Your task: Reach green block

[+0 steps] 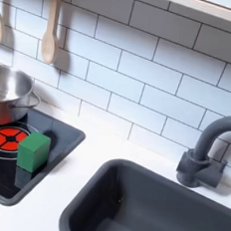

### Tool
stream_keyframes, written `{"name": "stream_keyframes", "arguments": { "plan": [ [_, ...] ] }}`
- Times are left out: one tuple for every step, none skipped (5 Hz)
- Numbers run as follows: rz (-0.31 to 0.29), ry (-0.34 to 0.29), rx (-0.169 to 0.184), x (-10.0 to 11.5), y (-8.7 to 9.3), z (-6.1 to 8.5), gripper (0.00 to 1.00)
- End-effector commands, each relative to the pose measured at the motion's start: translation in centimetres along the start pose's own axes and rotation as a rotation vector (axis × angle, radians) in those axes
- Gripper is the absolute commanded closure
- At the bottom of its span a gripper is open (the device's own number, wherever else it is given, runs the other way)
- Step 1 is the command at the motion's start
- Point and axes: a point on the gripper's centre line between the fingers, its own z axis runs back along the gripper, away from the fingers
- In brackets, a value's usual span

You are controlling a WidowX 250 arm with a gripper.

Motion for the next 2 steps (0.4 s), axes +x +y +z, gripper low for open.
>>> {"name": "stream_keyframes", "arguments": {
  "plan": [
    [-0.002, 0.0, 0.0, 0.0, 0.0, 0.0, 0.0],
    [-0.02, -0.006, 0.028, 1.2, 0.7, 0.0, 0.0]
  ]
}}
